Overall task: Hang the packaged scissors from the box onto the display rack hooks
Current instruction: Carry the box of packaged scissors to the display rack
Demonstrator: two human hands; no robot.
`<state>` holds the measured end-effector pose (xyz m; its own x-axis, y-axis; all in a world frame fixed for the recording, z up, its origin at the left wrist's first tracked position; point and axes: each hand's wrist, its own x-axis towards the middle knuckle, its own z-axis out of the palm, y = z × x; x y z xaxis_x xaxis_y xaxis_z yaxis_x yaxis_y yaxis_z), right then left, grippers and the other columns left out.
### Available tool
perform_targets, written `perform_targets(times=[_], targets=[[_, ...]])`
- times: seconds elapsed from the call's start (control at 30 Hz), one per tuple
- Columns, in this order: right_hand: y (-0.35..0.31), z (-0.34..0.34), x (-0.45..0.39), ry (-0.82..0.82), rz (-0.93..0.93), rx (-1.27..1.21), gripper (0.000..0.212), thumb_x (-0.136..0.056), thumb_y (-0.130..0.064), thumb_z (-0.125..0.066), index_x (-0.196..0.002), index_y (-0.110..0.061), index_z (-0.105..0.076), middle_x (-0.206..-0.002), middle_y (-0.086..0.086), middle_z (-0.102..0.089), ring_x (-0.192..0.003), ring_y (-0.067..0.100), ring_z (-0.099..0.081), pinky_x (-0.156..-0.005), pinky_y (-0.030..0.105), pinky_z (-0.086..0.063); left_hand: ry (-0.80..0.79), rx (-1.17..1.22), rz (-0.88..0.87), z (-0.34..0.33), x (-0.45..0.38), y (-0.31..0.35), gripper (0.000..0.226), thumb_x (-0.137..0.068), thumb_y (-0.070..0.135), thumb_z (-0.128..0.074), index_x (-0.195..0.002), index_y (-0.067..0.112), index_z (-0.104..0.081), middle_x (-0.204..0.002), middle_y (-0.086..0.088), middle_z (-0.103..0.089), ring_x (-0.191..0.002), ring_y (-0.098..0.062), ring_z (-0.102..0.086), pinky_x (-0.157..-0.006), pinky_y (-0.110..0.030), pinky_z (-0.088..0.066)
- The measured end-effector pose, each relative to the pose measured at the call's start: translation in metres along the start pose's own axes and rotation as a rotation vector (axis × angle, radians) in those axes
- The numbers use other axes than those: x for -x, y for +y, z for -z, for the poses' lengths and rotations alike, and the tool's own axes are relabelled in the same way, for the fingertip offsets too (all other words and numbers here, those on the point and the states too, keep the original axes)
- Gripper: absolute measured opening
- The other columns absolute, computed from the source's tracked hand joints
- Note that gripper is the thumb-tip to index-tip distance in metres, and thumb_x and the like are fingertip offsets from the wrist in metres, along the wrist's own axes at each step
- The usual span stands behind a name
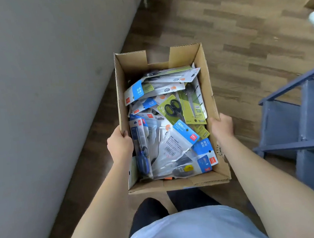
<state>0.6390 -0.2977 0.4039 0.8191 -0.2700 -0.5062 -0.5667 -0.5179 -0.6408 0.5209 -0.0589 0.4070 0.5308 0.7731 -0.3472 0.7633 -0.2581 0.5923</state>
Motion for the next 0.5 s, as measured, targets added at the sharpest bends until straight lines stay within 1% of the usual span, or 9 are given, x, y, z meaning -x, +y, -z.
perform_targets(times=[0.03, 0.1, 0.13, 0.2, 0.27, 0.33, 0.4, 0.5], targets=[[0.000, 0.007, -0.012, 0.017, -0.019, -0.004, 0.020, -0.091, -0.012, -0.051, -0.101, 0.002, -0.061, -0.106, 0.020, -0.064, -0.102, 0.039, -0.058, -0.092, 0.048, -0.047, -0.016, -0.010, -0.019, -0.011, -0.004, 0.015, 0.020, -0.094, 0.012, -0.042, -0.097, 0.009, -0.061, -0.091, -0.011, -0.065, -0.084, -0.030, -0.058, -0.078, -0.036, -0.047], [0.003, 0.021, -0.034, 0.043, -0.053, -0.007, 0.016, -0.090, -0.012, -0.051, -0.089, 0.001, -0.060, -0.099, 0.020, -0.065, -0.096, 0.037, -0.059, -0.088, 0.047, -0.048, -0.052, -0.033, -0.056, -0.029, -0.013, 0.042, 0.021, -0.094, 0.012, -0.043, -0.101, 0.009, -0.062, -0.092, -0.010, -0.065, -0.084, -0.028, -0.058, -0.080, -0.035, -0.047], [0.003, 0.026, -0.044, 0.056, -0.071, -0.018, 0.014, -0.089, -0.012, -0.051, -0.085, -0.002, -0.059, -0.097, 0.019, -0.065, -0.093, 0.036, -0.059, -0.086, 0.046, -0.048, -0.071, -0.047, -0.076, -0.037, -0.018, 0.056, 0.021, -0.094, 0.011, -0.043, -0.101, 0.009, -0.062, -0.090, -0.009, -0.064, -0.083, -0.027, -0.057, -0.079, -0.034, -0.047], [0.002, 0.036, -0.064, 0.080, -0.120, -0.054, 0.012, -0.090, -0.011, -0.050, -0.083, -0.010, -0.060, -0.097, 0.014, -0.066, -0.094, 0.033, -0.060, -0.086, 0.044, -0.049, -0.104, -0.091, -0.119, -0.053, -0.029, 0.081, 0.017, -0.093, 0.010, -0.043, -0.093, 0.010, -0.060, -0.084, -0.005, -0.060, -0.078, -0.025, -0.053, -0.074, -0.031, -0.043], [-0.004, 0.046, -0.077, 0.106, -0.169, -0.105, 0.013, -0.091, -0.009, -0.050, -0.089, -0.012, -0.062, -0.100, 0.012, -0.066, -0.096, 0.032, -0.060, -0.087, 0.043, -0.049, -0.133, -0.124, -0.162, -0.069, -0.041, 0.105, 0.016, -0.092, 0.008, -0.043, -0.088, 0.010, -0.058, -0.081, -0.005, -0.060, -0.077, -0.025, -0.052, -0.071, -0.030, -0.041], [-0.009, 0.054, -0.091, 0.132, -0.209, -0.166, 0.015, -0.093, -0.005, -0.049, -0.098, -0.005, -0.063, -0.103, 0.013, -0.065, -0.098, 0.029, -0.059, -0.088, 0.040, -0.047, -0.170, -0.160, -0.201, -0.086, -0.055, 0.127, 0.017, -0.092, 0.008, -0.043, -0.092, 0.008, -0.060, -0.085, -0.008, -0.063, -0.076, -0.025, -0.052, -0.073, -0.031, -0.042], [-0.014, 0.059, -0.107, 0.161, -0.243, -0.214, 0.019, -0.094, -0.001, -0.048, -0.105, 0.002, -0.062, -0.107, 0.015, -0.063, -0.097, 0.025, -0.056, -0.084, 0.033, -0.045, -0.211, -0.206, -0.228, -0.104, -0.072, 0.148, 0.017, -0.092, 0.009, -0.043, -0.094, 0.006, -0.060, -0.088, -0.011, -0.064, -0.076, -0.025, -0.051, -0.072, -0.031, -0.041], [-0.024, 0.062, -0.134, 0.226, -0.293, -0.258, 0.023, -0.094, 0.002, -0.045, -0.111, 0.006, -0.060, -0.114, 0.018, -0.062, -0.096, 0.021, -0.054, -0.082, 0.027, -0.042, -0.278, -0.255, -0.278, -0.132, -0.101, 0.184, 0.017, -0.091, 0.009, -0.044, -0.093, 0.007, -0.060, -0.089, -0.012, -0.065, -0.080, -0.029, -0.056, -0.074, -0.034, -0.045]])
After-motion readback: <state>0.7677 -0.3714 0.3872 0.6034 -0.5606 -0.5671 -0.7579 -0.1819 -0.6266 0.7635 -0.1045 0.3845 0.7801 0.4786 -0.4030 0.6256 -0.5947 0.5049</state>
